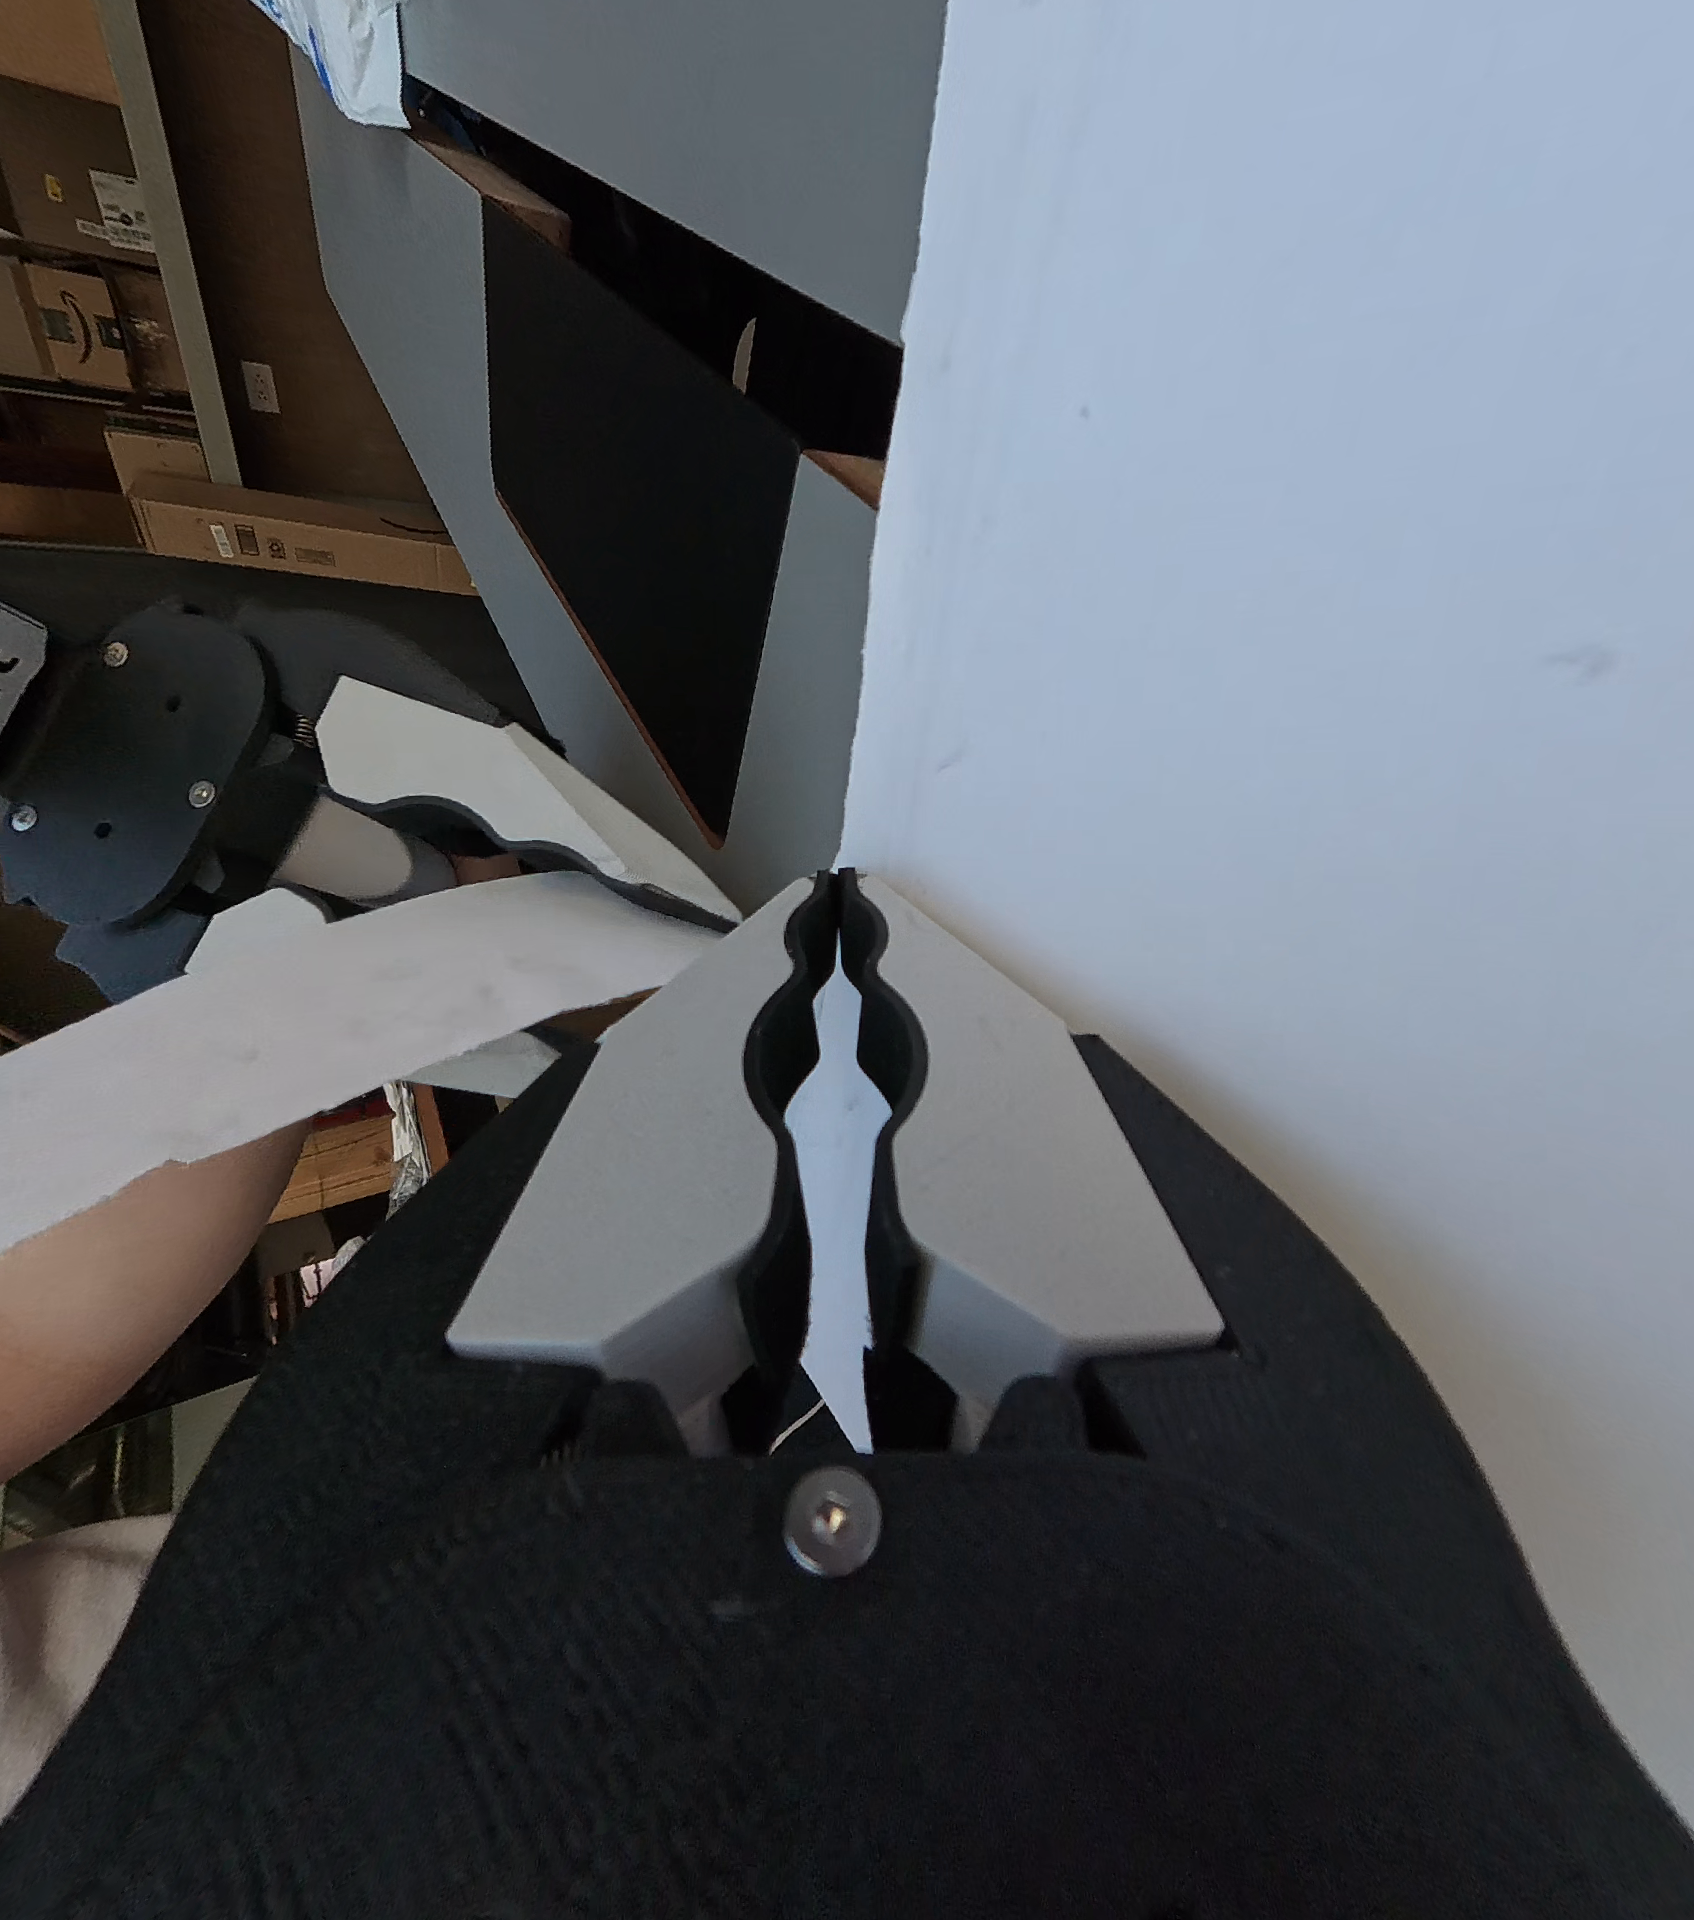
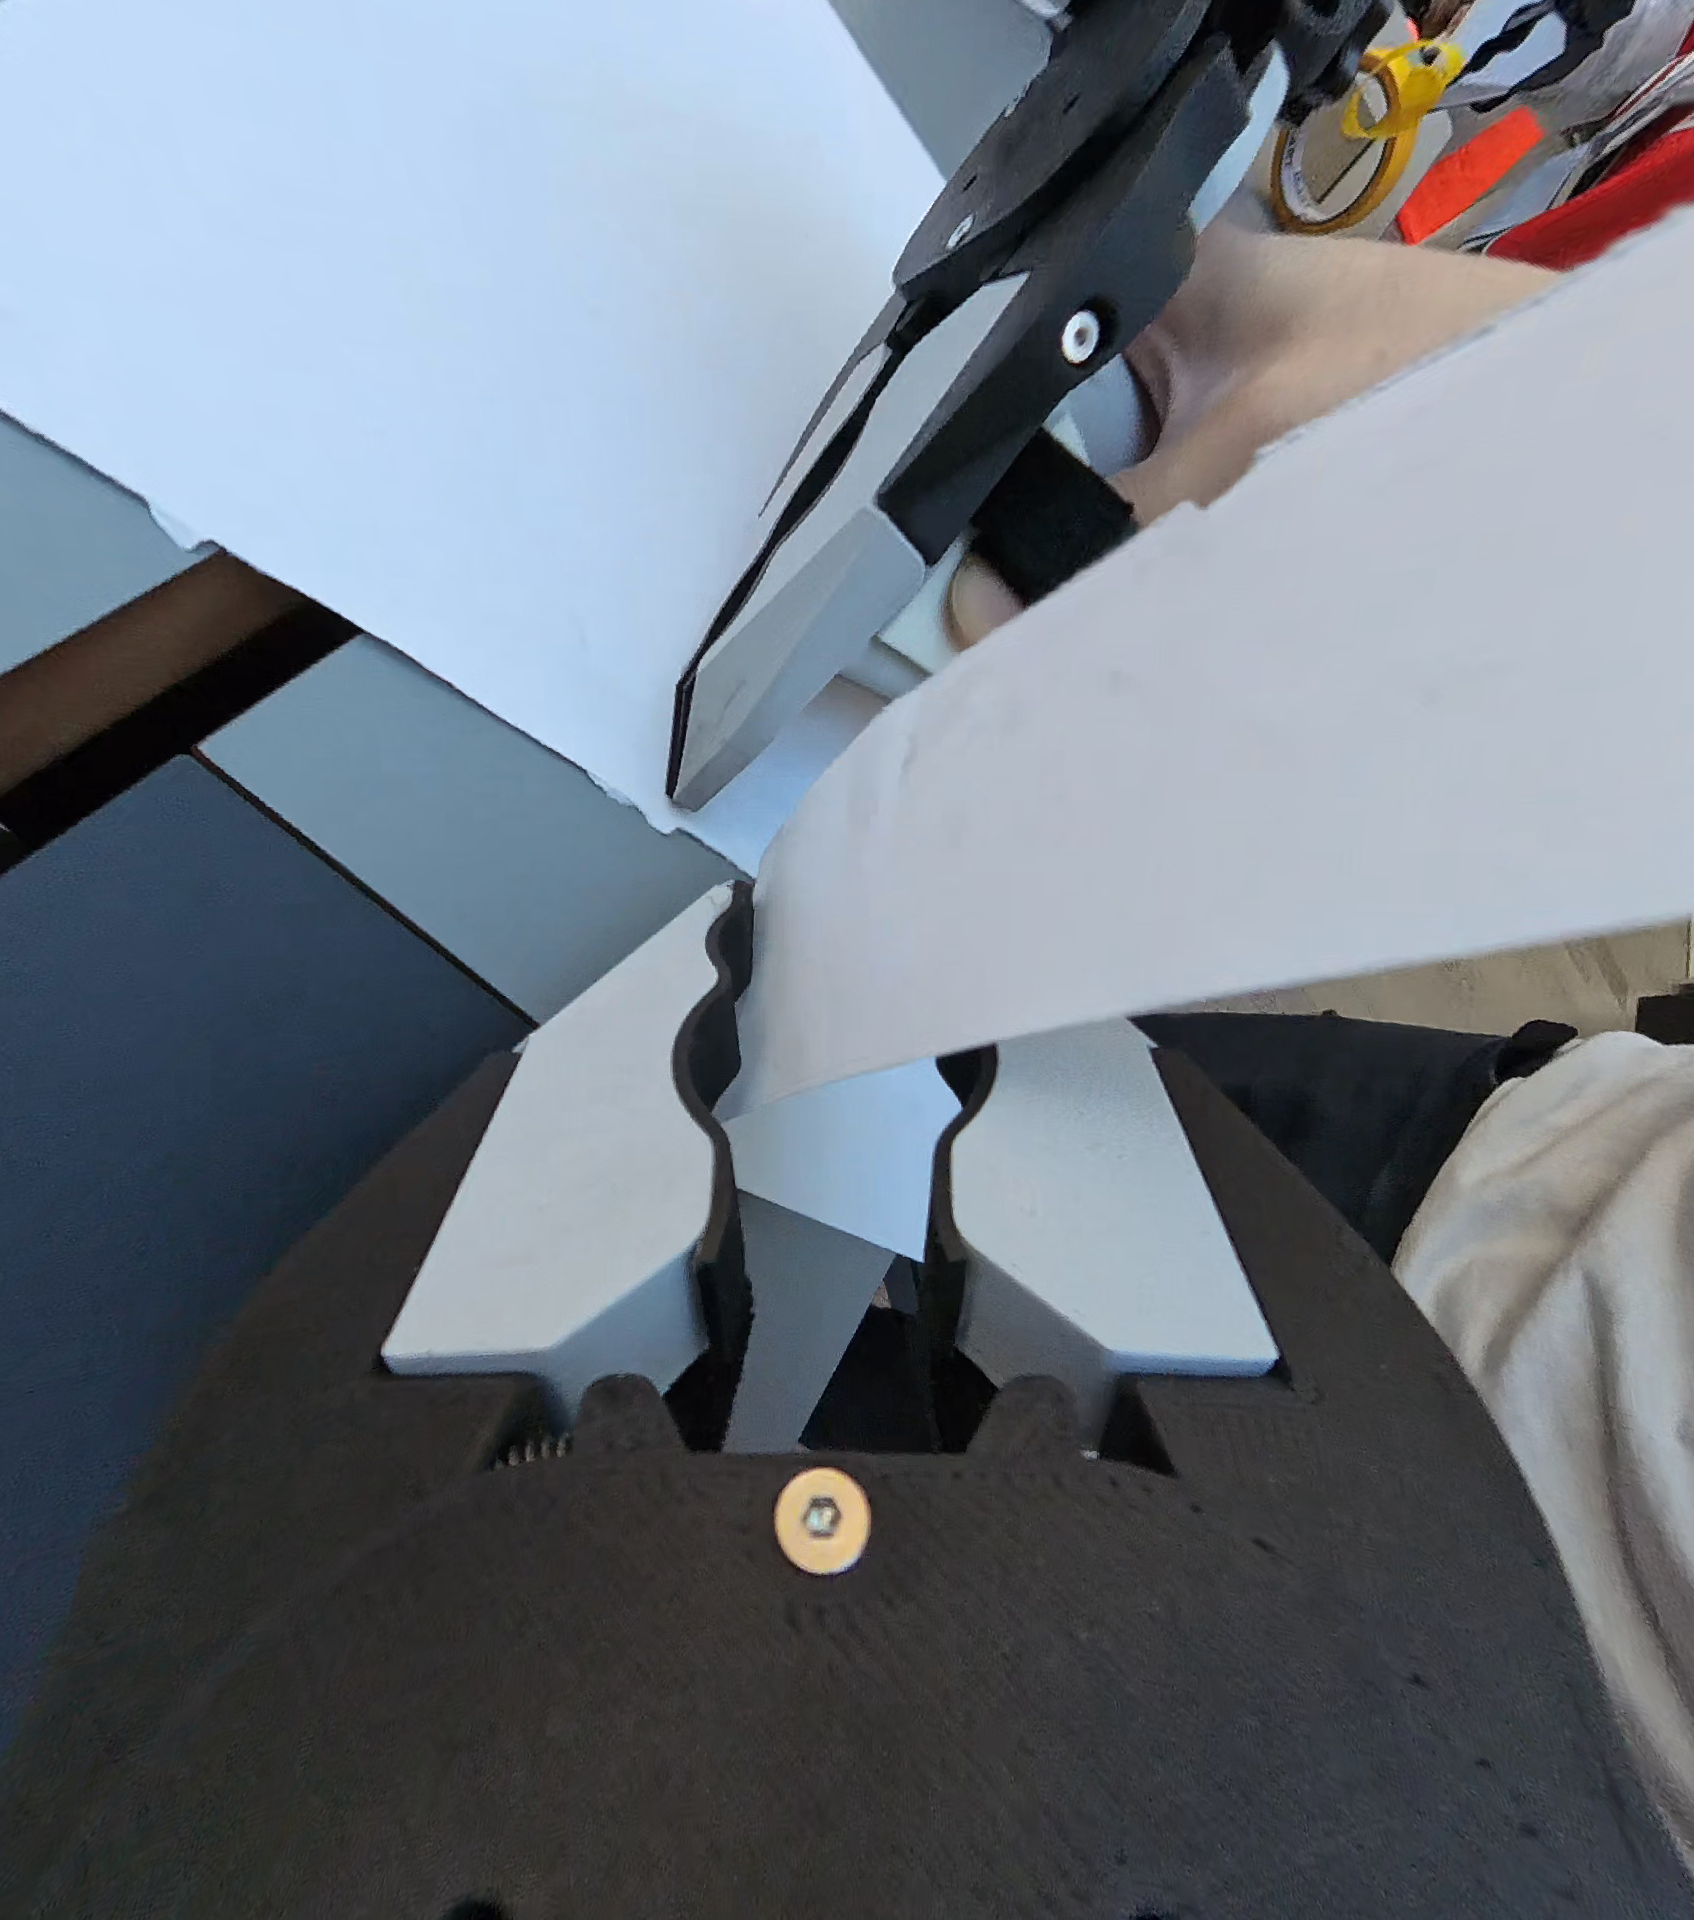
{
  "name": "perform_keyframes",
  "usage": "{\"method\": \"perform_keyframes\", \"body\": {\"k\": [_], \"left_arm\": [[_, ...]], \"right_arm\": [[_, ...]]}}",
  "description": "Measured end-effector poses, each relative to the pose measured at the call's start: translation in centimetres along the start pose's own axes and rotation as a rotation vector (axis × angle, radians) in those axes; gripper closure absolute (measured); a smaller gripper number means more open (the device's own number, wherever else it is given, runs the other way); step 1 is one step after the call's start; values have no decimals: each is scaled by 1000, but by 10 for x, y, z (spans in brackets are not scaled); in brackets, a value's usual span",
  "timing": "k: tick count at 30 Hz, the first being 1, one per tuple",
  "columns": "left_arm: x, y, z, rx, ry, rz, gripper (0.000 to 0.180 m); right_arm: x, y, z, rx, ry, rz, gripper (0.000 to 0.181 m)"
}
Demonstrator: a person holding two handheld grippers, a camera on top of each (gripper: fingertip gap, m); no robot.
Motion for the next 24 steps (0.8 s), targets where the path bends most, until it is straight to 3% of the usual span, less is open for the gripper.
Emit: {"method": "perform_keyframes", "body": {"k": [5, 9, 15, 20, 24], "left_arm": [[0, 0, 0, -1, 0, -8, 180], [0, 0, 0, 0, 4, -2, 180], [-1, -12, -10, 16, 54, -69, 180], [-18, -13, -6, 14, -15, -70, 180], [-24, -5, -1, -3, -7, -62, 180]], "right_arm": [[-15, 0, 5, 58, -73, -7, 159], [-19, 0, 10, 76, -72, -68, 181], [-12, -10, 3, 16, -120, -84, 181], [-9, -14, 2, 16, -227, -12, 181], [-7, -18, 2, -32, -229, -73, 181]]}}
Point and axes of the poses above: each gripper's, where its closed fingertips meet, z out along the fingers, x out of its top, y = z × x across the jaws, the point moved 7 cm from there along -z, back along the fingers, and after that the axes turned 2 degrees about -x, right-handed, at the moved point
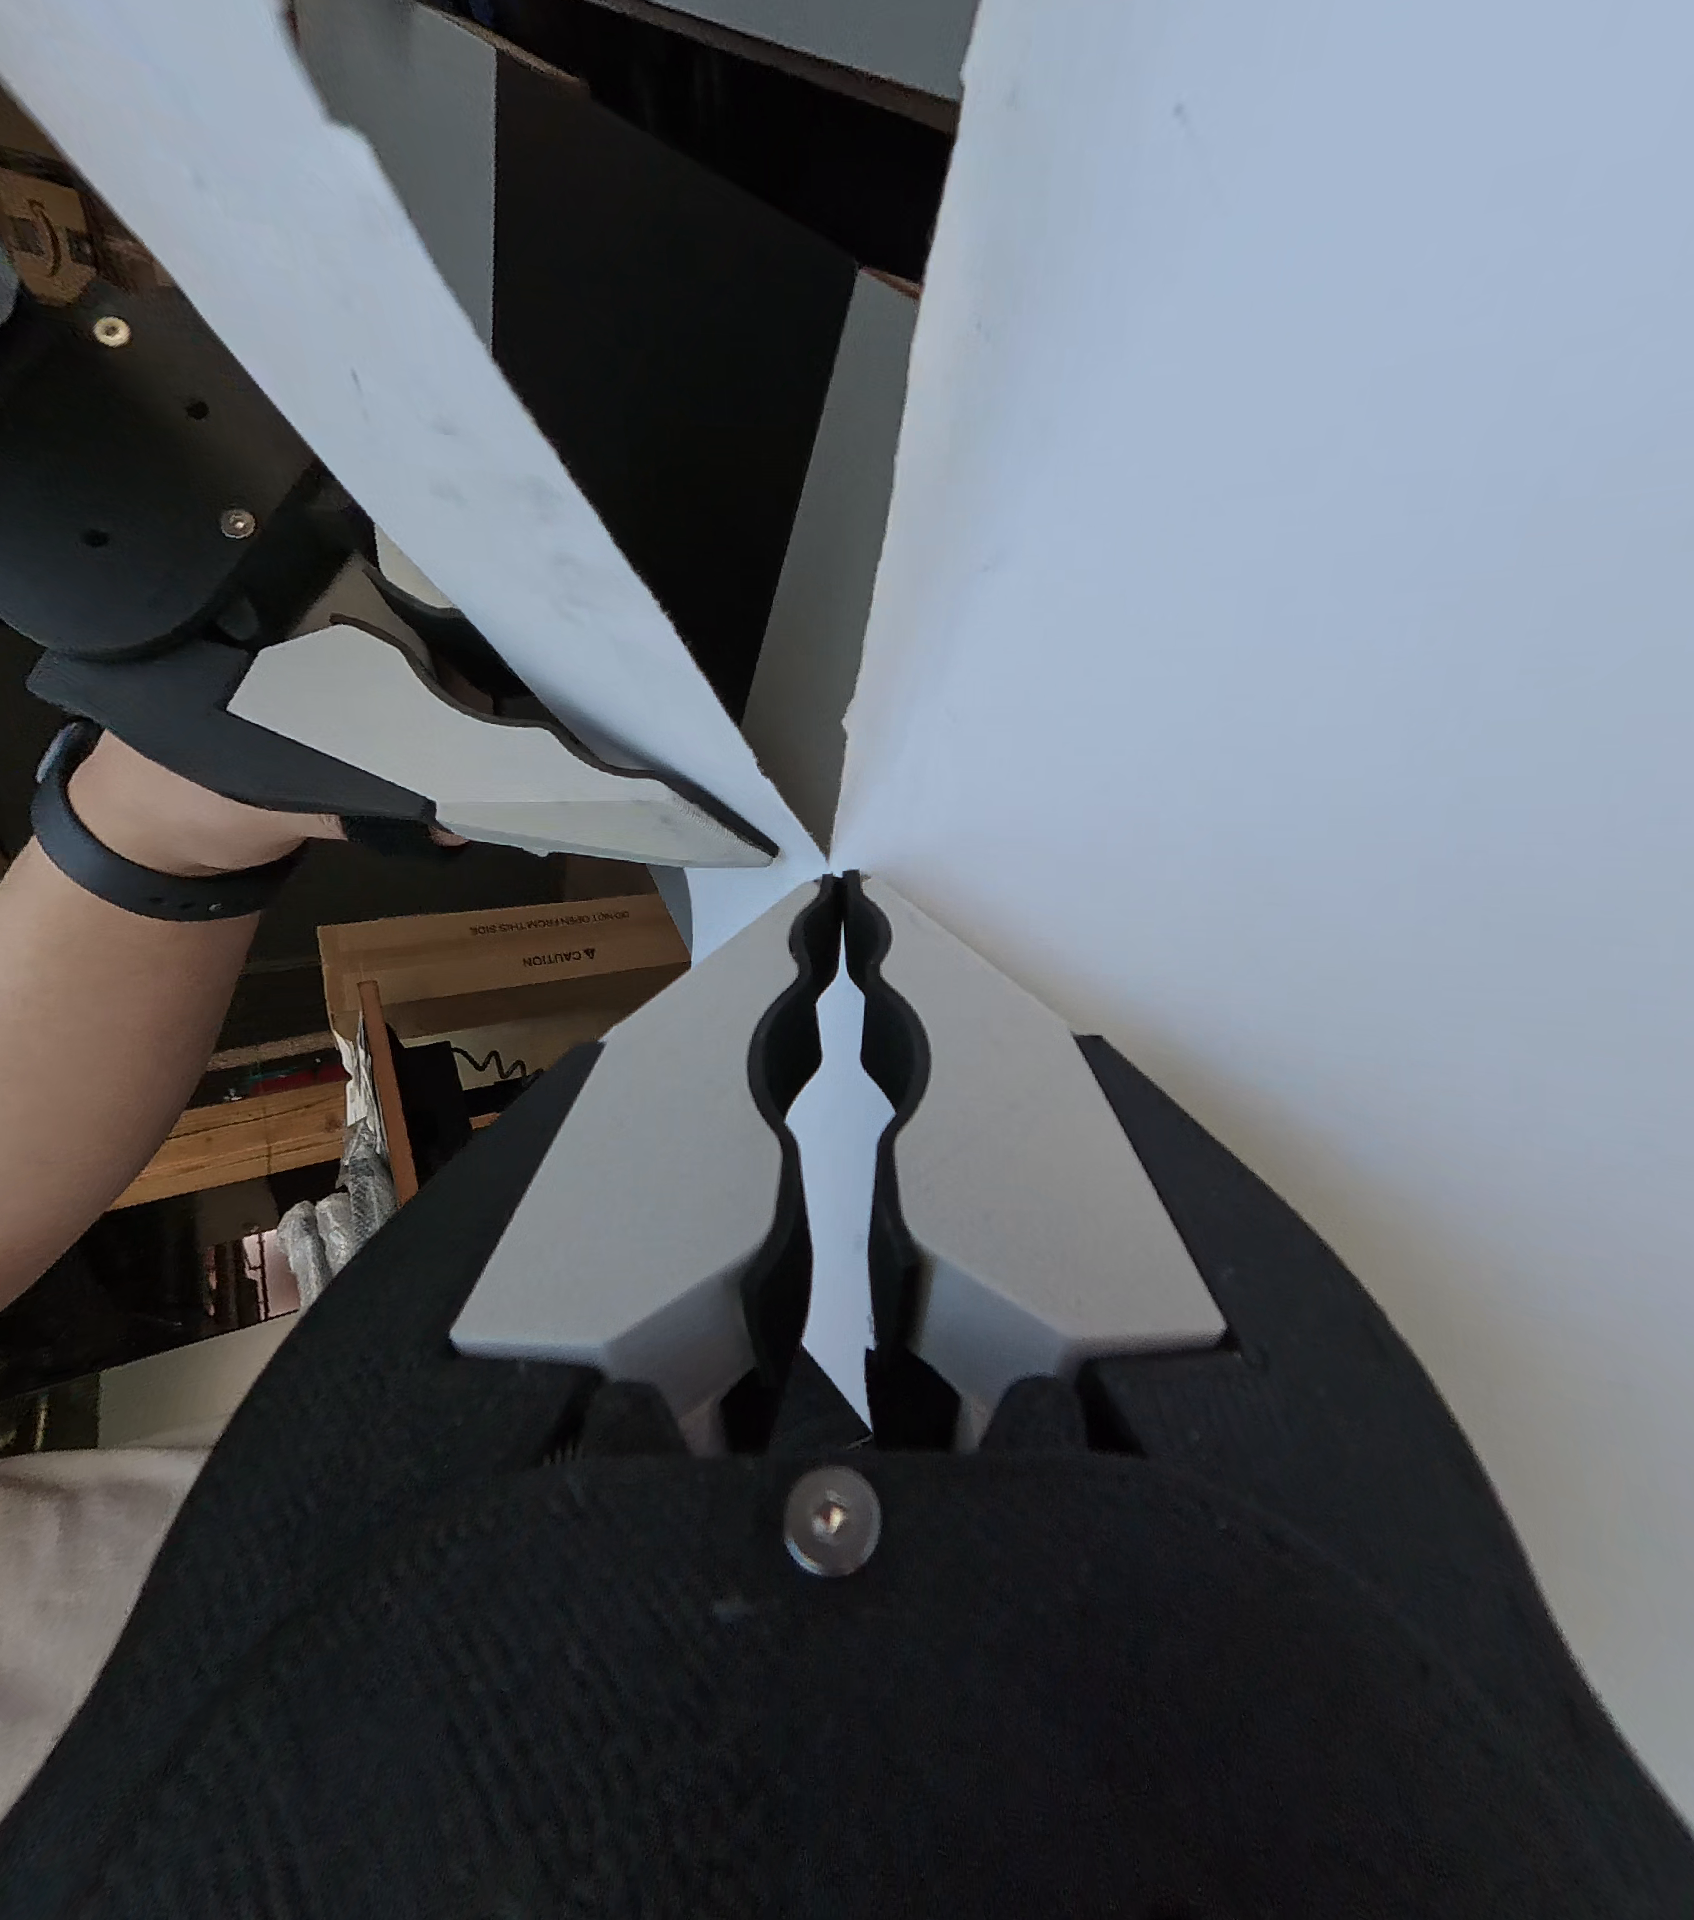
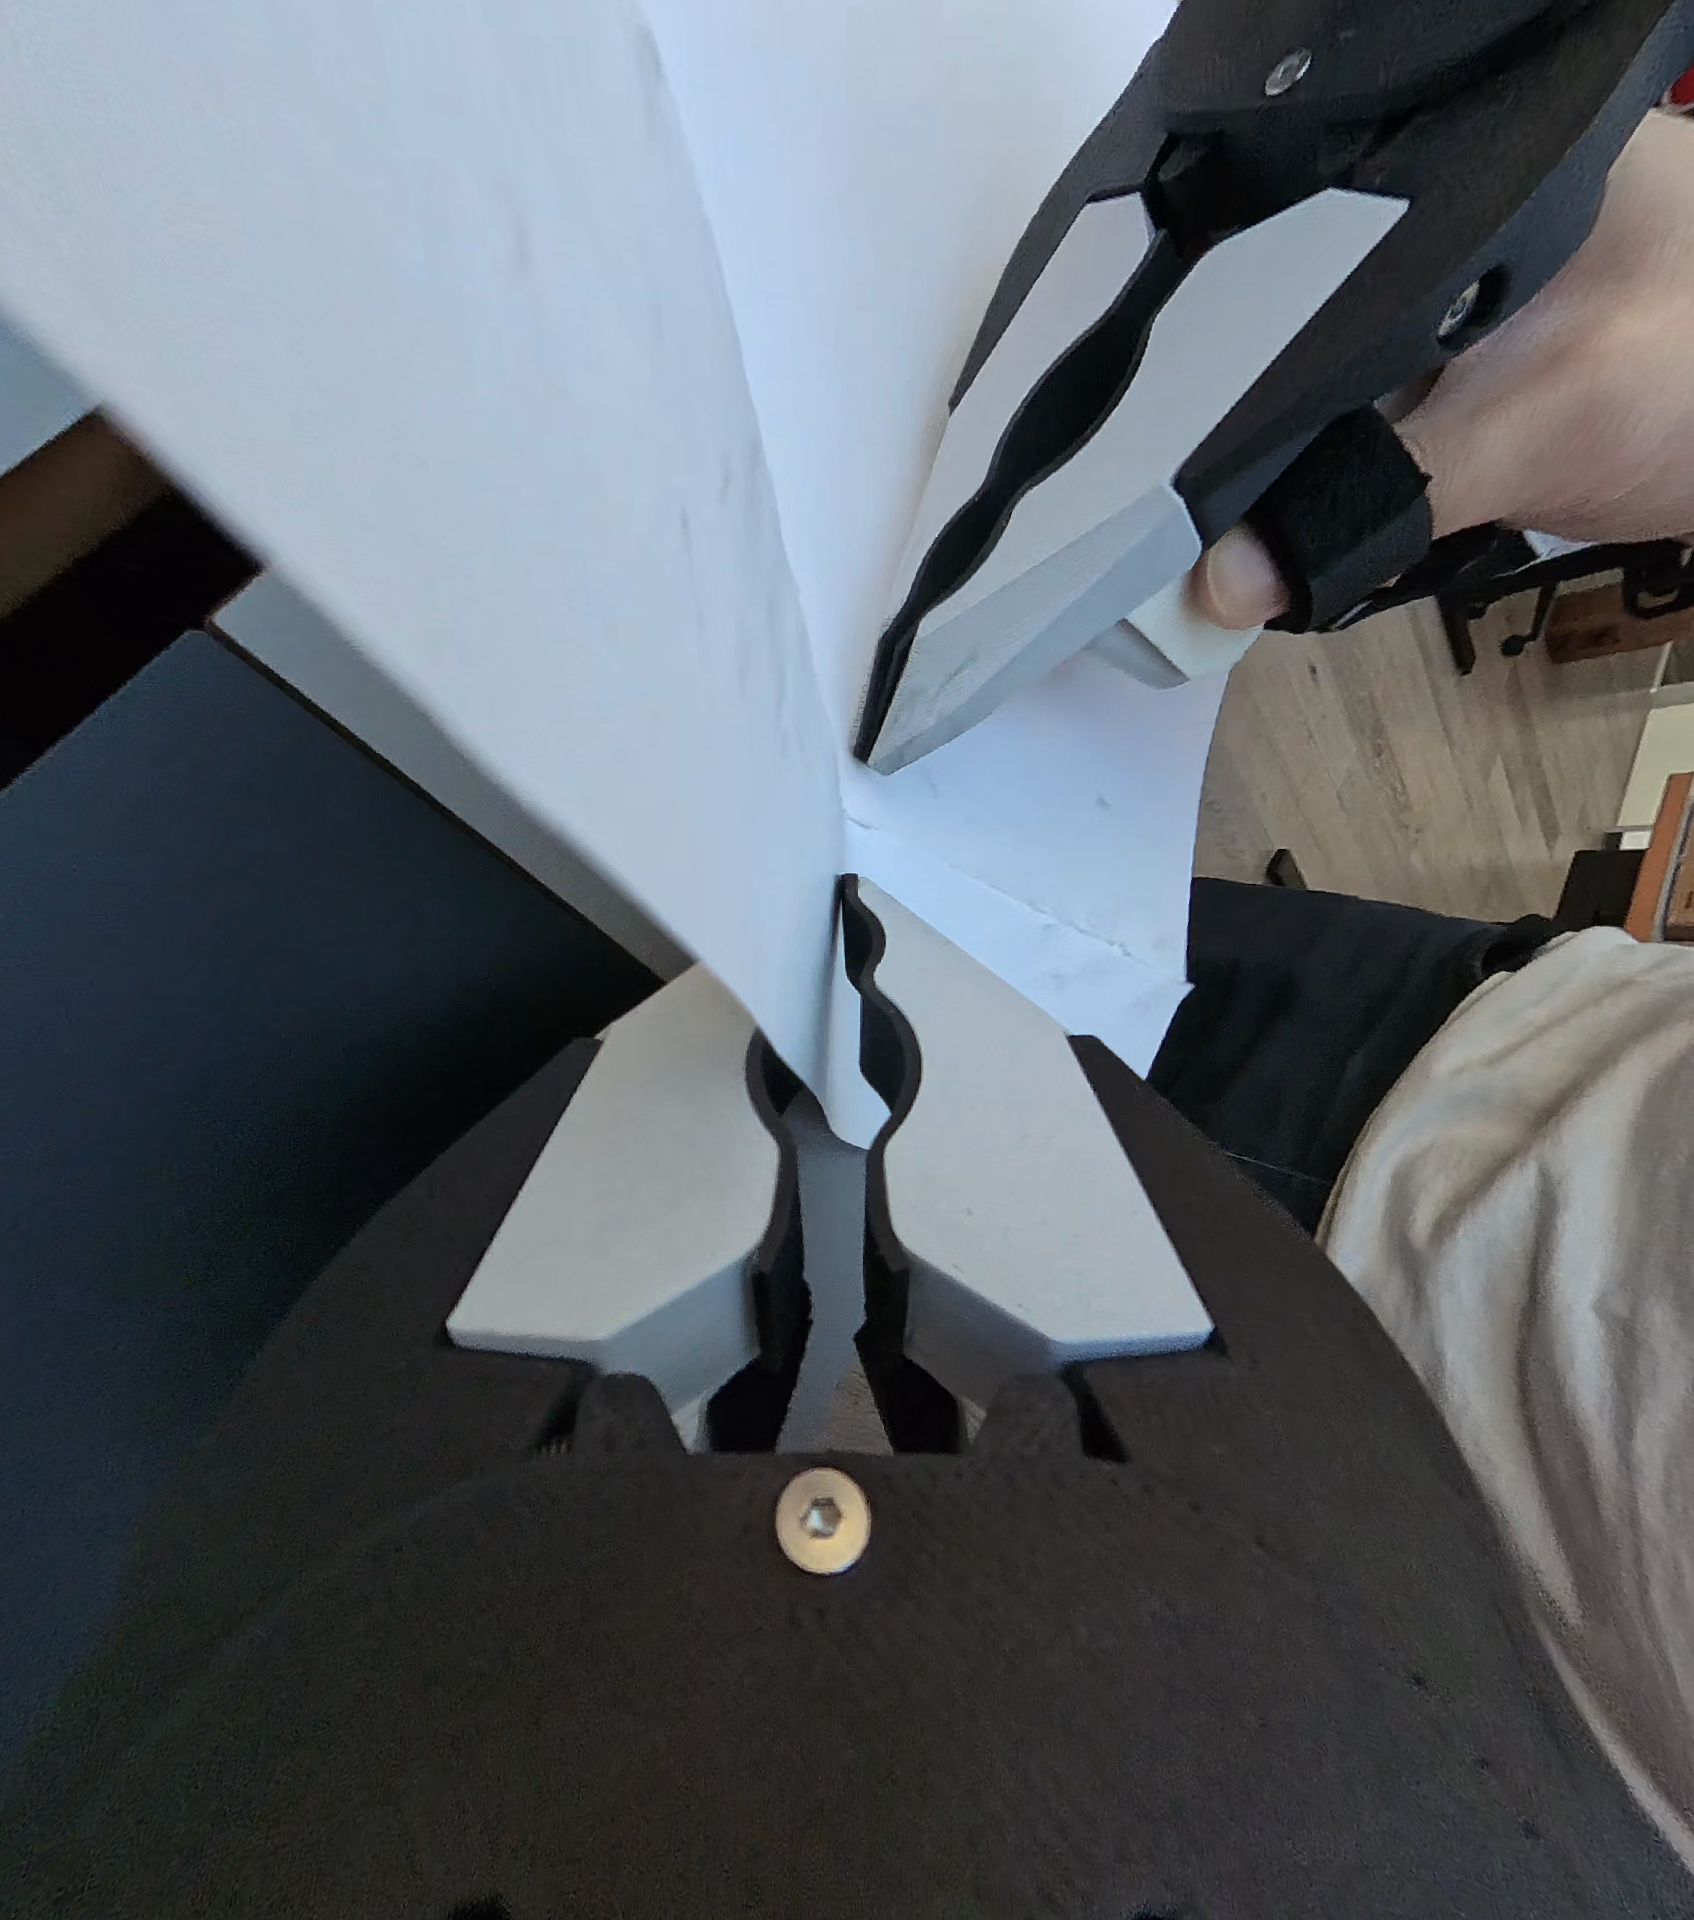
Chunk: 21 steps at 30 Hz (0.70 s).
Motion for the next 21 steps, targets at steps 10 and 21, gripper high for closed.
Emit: {"method": "perform_keyframes", "body": {"k": [10, 21], "left_arm": [[-3, -1, 0, -31, 30, -50, 180], [-3, -1, 0, -39, 19, -21, 180]], "right_arm": [[-6, 1, 1, -32, 55, -110, 181], [-3, 24, -1, 157, 44, 220, 181]]}}
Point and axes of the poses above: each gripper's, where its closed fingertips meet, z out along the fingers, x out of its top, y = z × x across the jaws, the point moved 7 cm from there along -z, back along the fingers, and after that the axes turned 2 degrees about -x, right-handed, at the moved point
